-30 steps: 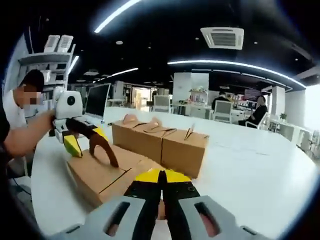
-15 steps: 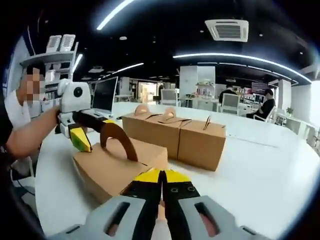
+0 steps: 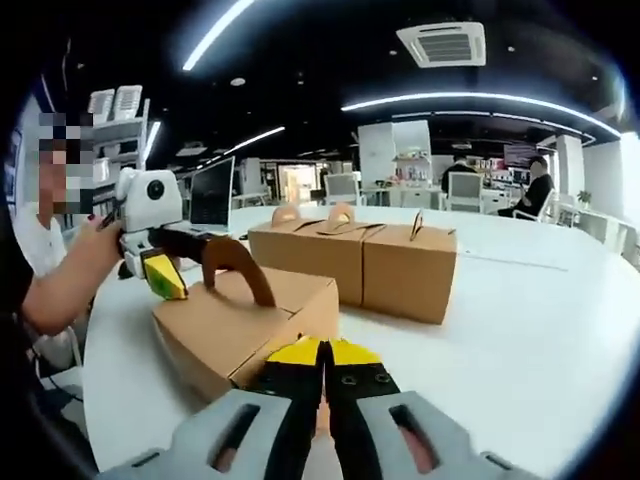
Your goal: Pick up one paper box from the group, open the paper box, and remove the item inside
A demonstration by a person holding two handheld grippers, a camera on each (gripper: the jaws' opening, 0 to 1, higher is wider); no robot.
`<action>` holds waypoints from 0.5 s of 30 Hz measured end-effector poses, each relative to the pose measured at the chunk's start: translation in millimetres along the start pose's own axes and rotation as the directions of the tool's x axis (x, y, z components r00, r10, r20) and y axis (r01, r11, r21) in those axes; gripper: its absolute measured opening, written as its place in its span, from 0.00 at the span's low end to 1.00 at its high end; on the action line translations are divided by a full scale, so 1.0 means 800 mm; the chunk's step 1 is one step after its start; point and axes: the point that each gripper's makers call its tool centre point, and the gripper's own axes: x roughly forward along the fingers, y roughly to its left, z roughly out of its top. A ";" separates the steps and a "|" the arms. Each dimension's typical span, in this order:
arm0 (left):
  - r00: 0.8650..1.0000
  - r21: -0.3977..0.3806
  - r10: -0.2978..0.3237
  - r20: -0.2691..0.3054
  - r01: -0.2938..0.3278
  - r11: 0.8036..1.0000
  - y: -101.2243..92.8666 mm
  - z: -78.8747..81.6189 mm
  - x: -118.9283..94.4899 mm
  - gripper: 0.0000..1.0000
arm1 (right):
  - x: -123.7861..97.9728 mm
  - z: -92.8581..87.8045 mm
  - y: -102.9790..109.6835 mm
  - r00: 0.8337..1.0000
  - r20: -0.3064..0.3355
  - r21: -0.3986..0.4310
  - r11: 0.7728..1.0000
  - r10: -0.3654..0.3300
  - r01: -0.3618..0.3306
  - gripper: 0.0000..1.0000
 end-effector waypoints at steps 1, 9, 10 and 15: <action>1.000 0.000 0.000 0.000 0.000 1.000 0.000 0.000 0.000 0.35 | -0.002 0.001 -0.003 1.000 0.000 -0.002 1.000 -0.005 0.005 0.03; 1.000 0.014 0.011 -0.013 -0.011 1.000 -0.001 0.000 0.000 0.34 | -0.037 0.041 -0.030 0.993 0.086 -0.009 0.997 -0.077 0.078 0.09; 1.000 0.019 0.015 -0.019 -0.015 1.000 -0.002 0.000 0.000 0.34 | -0.040 0.045 -0.029 0.992 0.096 -0.017 0.997 -0.077 0.079 0.09; 0.999 0.024 0.031 -0.036 -0.030 0.999 -0.005 0.000 0.003 0.34 | -0.054 0.063 -0.014 0.991 0.127 -0.085 0.994 -0.053 0.064 0.11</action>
